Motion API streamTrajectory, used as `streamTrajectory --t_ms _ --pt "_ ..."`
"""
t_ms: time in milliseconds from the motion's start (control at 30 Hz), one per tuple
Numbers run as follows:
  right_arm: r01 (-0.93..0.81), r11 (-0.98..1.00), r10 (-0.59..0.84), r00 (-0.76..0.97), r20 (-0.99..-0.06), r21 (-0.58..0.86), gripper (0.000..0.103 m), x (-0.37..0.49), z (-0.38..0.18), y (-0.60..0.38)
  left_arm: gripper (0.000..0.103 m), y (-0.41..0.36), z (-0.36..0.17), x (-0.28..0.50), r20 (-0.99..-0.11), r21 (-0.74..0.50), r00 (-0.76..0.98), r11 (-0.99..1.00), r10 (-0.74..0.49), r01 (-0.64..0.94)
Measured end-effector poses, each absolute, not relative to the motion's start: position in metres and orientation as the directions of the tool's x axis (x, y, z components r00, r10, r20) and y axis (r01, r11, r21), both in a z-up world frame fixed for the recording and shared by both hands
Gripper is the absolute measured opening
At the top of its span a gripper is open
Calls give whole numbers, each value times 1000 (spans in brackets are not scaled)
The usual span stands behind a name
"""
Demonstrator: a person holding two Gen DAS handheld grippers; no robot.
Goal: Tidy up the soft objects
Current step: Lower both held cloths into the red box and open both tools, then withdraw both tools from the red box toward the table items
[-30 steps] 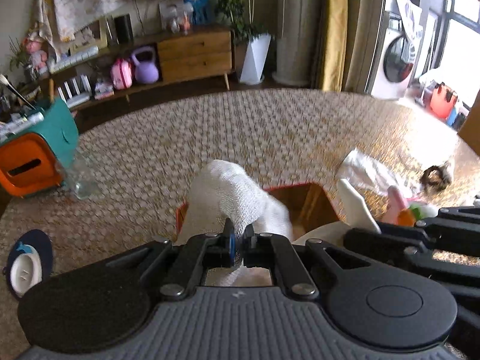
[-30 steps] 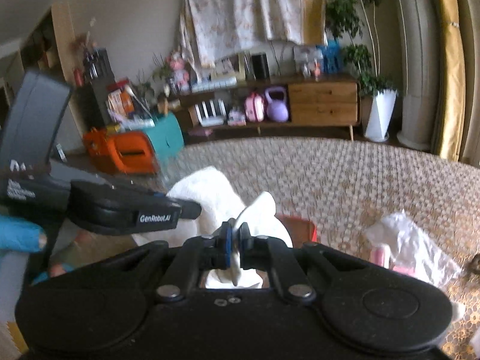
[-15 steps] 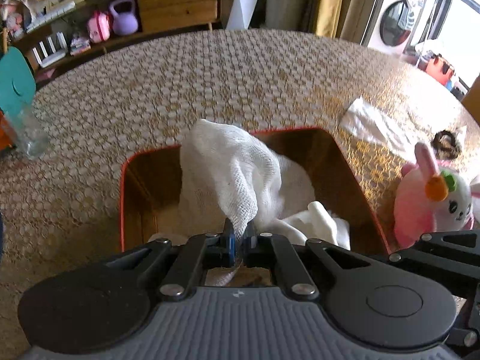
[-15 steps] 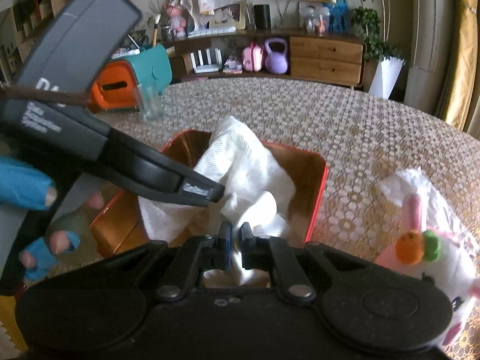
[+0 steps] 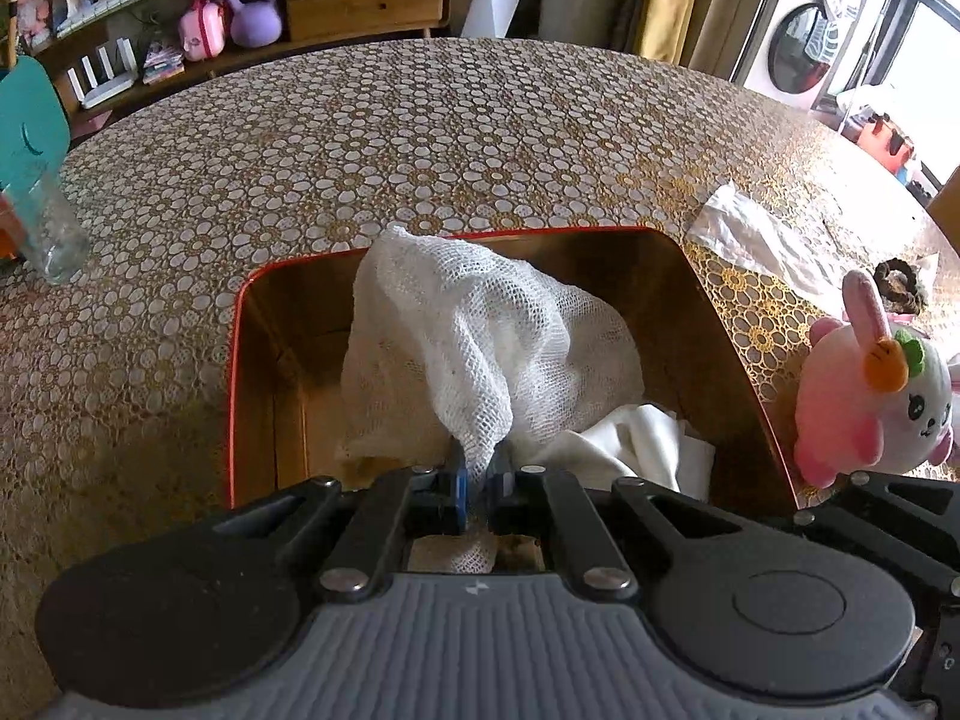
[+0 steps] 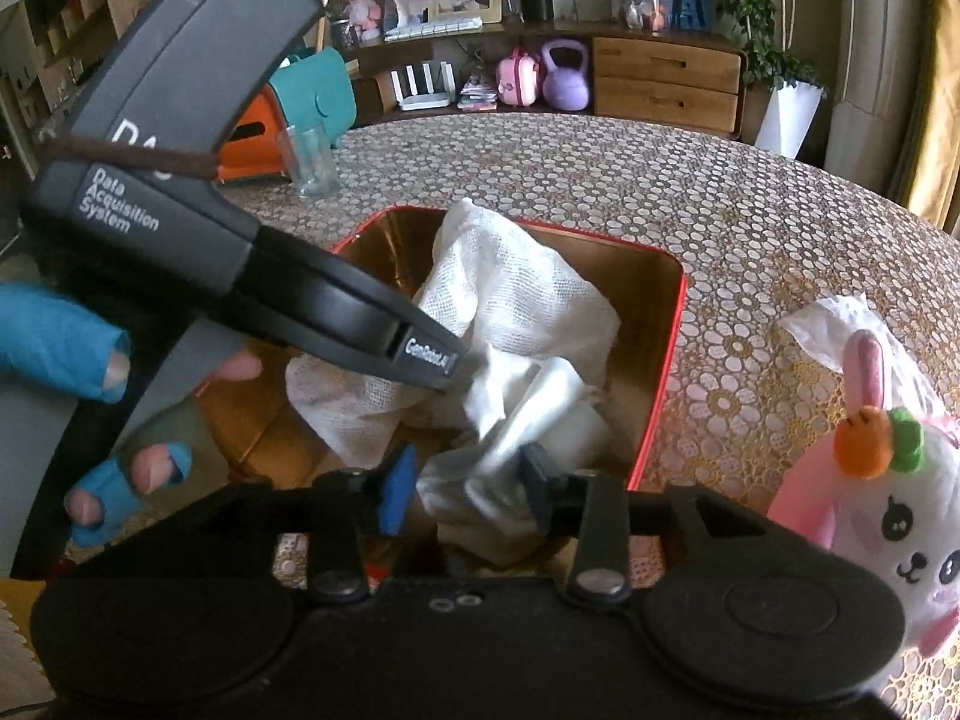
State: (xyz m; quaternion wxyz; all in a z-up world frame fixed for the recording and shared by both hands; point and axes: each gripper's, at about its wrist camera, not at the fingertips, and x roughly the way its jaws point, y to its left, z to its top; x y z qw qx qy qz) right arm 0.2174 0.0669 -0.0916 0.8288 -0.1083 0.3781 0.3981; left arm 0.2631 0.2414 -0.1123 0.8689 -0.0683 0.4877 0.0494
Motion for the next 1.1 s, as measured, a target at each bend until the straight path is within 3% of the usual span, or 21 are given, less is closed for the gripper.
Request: streamTrajectory --t_ms 300,1033,1100 --pt "-728 669 606 418 -677 150 48 210 -73 53 5 237 -93 249 -824 -30 562 985 74 -173" --pt "-673 713 653 536 -535 197 65 158 8 -47 6 221 -61 207 -769 -66 634 979 75 -195" --pt "-663 720 656 553 -514 205 69 153 13 -64 14 219 -62 207 -776 -62 626 978 77 -197"
